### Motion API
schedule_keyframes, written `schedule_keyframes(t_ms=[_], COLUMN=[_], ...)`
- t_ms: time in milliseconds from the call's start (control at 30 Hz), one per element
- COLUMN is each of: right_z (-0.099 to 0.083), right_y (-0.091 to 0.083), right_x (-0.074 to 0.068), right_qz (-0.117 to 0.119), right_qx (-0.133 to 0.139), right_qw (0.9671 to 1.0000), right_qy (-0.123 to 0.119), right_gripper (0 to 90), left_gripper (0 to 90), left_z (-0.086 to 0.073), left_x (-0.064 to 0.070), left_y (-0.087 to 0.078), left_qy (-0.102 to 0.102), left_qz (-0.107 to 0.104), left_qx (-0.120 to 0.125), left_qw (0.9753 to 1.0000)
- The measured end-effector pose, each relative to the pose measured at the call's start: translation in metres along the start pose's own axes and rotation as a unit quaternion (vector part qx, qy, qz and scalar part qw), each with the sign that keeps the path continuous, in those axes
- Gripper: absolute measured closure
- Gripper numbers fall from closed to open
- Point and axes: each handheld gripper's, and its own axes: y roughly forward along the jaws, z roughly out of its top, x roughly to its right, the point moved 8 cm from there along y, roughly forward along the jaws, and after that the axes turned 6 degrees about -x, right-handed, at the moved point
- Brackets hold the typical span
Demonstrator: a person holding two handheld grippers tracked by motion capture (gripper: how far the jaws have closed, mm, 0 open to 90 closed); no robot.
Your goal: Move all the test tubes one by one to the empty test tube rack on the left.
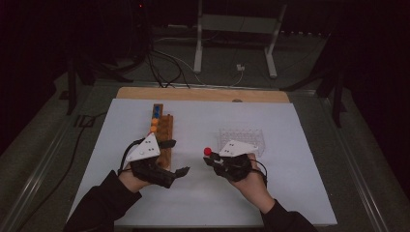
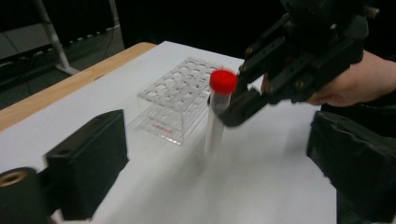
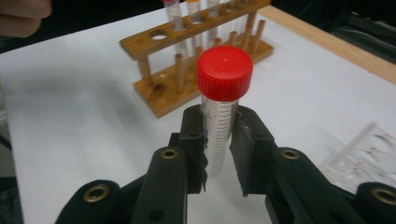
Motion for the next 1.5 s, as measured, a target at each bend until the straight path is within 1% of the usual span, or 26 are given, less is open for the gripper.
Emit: schedule_keyframes(t_ms=[33, 100, 167, 300, 333, 367, 400, 533, 600, 633, 667, 833, 900, 933, 1033, 1067, 1100, 1167, 1200, 1233, 1300, 1333, 1367, 1433, 1500], right_z=[-0.001, -0.002, -0.004, -0.005, -0.005, -0.005, -0.005, -0.004, -0.004, -0.004, -0.004, -0.004, -0.004, -0.004, -0.004, -0.003, -0.002, -0.002, -0.001, -0.001, -0.001, 0.0, 0.0, 0.0, 0.001], right_y=[0.001, 0.003, 0.005, 0.008, 0.009, 0.009, 0.009, 0.009, 0.009, 0.009, 0.009, 0.008, 0.008, 0.008, 0.007, 0.007, 0.006, 0.004, 0.002, 0.001, -0.002, -0.003, -0.005, -0.01, -0.015], right_x=[-0.002, -0.005, -0.009, -0.014, -0.015, -0.016, -0.017, -0.019, -0.02, -0.02, -0.02, -0.02, -0.02, -0.02, -0.019, -0.019, -0.019, -0.019, -0.019, -0.019, -0.016, -0.015, -0.013, -0.011, -0.008], right_qz=[0.002, 0.007, 0.011, 0.017, 0.019, 0.02, 0.021, 0.024, 0.024, 0.025, 0.025, 0.027, 0.027, 0.029, 0.034, 0.039, 0.041, 0.043, 0.041, 0.042, 0.04, 0.041, 0.039, 0.039, 0.032], right_qx=[-0.001, -0.004, -0.006, -0.012, -0.012, -0.012, -0.012, -0.011, -0.01, -0.01, -0.009, -0.008, -0.008, -0.008, -0.002, 0.0, 0.003, 0.008, 0.013, 0.017, 0.025, 0.029, 0.033, 0.046, 0.061], right_qw=[1.0, 1.0, 0.9999, 0.9997, 0.9997, 0.9997, 0.9996, 0.9996, 0.9995, 0.9995, 0.9995, 0.9995, 0.9995, 0.9995, 0.9994, 0.9992, 0.9992, 0.999, 0.9991, 0.999, 0.9989, 0.9987, 0.9986, 0.998, 0.9974], right_qy=[-0.001, -0.003, -0.004, -0.012, -0.012, -0.011, -0.013, -0.014, -0.014, -0.015, -0.014, -0.014, -0.013, -0.012, -0.009, -0.005, 0.001, 0.001, 0.001, 0.002, 0.008, 0.012, 0.016, 0.02, 0.023], right_gripper=[74.5, 74.5, 74.5, 74.5, 74.5, 74.5, 74.4, 74.5, 74.5, 74.5, 74.5, 74.5, 74.5, 74.4, 72.9, 66.7, 62.8, 56.0, 52.5, 49.1, 40.5, 37.4, 33.2, 27.3, 21.0], left_gripper=[8.6, 15.5, 18.8, 27.7, 30.6, 33.6, 36.6, 47.5, 51.5, 54.0, 56.0, 67.3, 70.6, 71.0, 71.6, 71.8, 71.9, 71.9, 71.9, 71.9, 71.9, 71.9, 71.9, 71.9, 71.9], left_z=[0.001, 0.002, 0.002, 0.002, 0.002, 0.002, 0.002, 0.002, 0.001, 0.001, 0.001, 0.0, 0.001, 0.001, 0.003, 0.004, 0.005, 0.006, 0.007, 0.007, 0.009, 0.01, 0.011, 0.012, 0.014], left_x=[0.002, 0.004, 0.006, 0.007, 0.007, 0.007, 0.006, 0.007, 0.007, 0.007, 0.007, 0.009, 0.01, 0.01, 0.01, 0.008, 0.007, 0.002, 0.0, -0.002, -0.006, -0.008, -0.01, -0.015, -0.021], left_y=[0.003, 0.007, 0.012, 0.022, 0.024, 0.027, 0.029, 0.035, 0.038, 0.04, 0.041, 0.045, 0.046, 0.046, 0.043, 0.042, 0.04, 0.036, 0.034, 0.032, 0.028, 0.026, 0.023, 0.017, 0.01], left_qy=[0.002, 0.006, 0.007, 0.012, 0.013, 0.014, 0.013, 0.02, 0.024, 0.025, 0.027, 0.033, 0.039, 0.046, 0.046, 0.048, 0.047, 0.046, 0.044, 0.039, 0.037, 0.036, 0.038, 0.037, 0.034], left_qz=[-0.002, -0.009, -0.013, -0.01, -0.007, -0.008, -0.002, -0.008, -0.003, -0.005, -0.001, -0.011, -0.012, -0.007, -0.004, -0.001, 0.003, 0.009, 0.016, 0.018, 0.028, 0.029, 0.036, 0.04, 0.052], left_qx=[0.0, 0.002, 0.002, -0.005, -0.007, -0.008, -0.009, -0.013, -0.018, -0.019, -0.019, -0.023, -0.023, -0.022, -0.02, -0.021, -0.02, -0.021, -0.019, -0.019, -0.017, -0.017, -0.015, -0.014, -0.011], left_qw=[1.0, 0.9999, 0.9999, 0.9999, 0.9999, 0.9998, 0.9999, 0.9997, 0.9995, 0.9995, 0.9994, 0.9991, 0.9989, 0.9987, 0.9987, 0.9986, 0.9987, 0.9987, 0.9987, 0.9989, 0.9988, 0.9988, 0.9985, 0.9984, 0.998])
